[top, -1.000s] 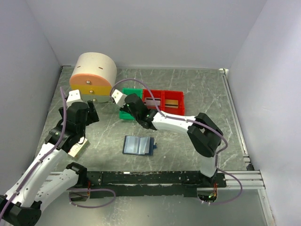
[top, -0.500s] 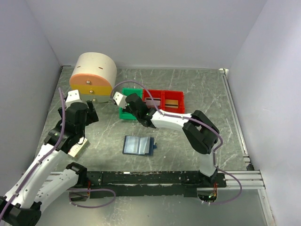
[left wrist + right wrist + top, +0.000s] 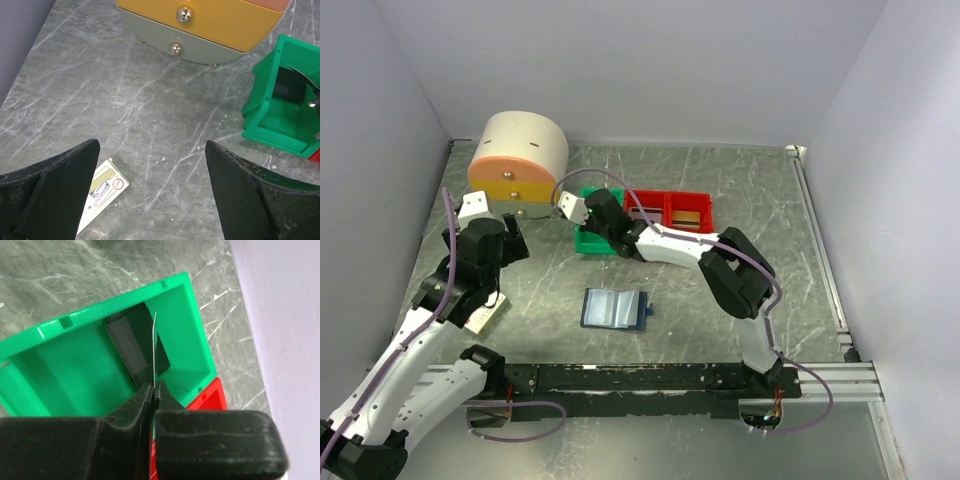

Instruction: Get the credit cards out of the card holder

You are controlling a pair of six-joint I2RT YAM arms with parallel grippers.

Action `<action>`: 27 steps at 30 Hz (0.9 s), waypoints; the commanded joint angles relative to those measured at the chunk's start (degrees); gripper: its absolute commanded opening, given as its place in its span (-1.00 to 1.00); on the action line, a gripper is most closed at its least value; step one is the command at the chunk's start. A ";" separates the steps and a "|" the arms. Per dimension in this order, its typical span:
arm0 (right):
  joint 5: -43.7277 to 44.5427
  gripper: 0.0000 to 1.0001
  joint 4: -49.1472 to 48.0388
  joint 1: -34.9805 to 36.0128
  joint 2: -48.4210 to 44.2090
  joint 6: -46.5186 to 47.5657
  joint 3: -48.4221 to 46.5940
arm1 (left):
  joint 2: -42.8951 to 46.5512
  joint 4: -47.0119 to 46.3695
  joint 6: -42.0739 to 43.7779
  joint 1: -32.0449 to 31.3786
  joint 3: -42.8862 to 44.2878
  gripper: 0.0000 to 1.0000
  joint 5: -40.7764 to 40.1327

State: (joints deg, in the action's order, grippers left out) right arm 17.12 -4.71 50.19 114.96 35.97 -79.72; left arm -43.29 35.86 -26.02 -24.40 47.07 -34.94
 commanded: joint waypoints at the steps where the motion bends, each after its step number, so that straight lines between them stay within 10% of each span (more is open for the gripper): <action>1: -0.57 -1.00 0.52 -0.39 4.77 4.36 -3.77 | 0.35 -0.39 0.26 0.50 -0.12 0.99 -0.60; 27: -1.18 -0.89 -1.15 -3.86 15.69 14.56 -9.01 | 0.42 -1.94 1.69 2.30 -0.55 0.99 2.38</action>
State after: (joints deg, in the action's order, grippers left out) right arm 16.86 -6.81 47.00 128.90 49.21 -87.72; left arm -43.00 35.53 -25.43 -22.90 47.05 -33.93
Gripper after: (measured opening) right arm 0.028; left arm 0.994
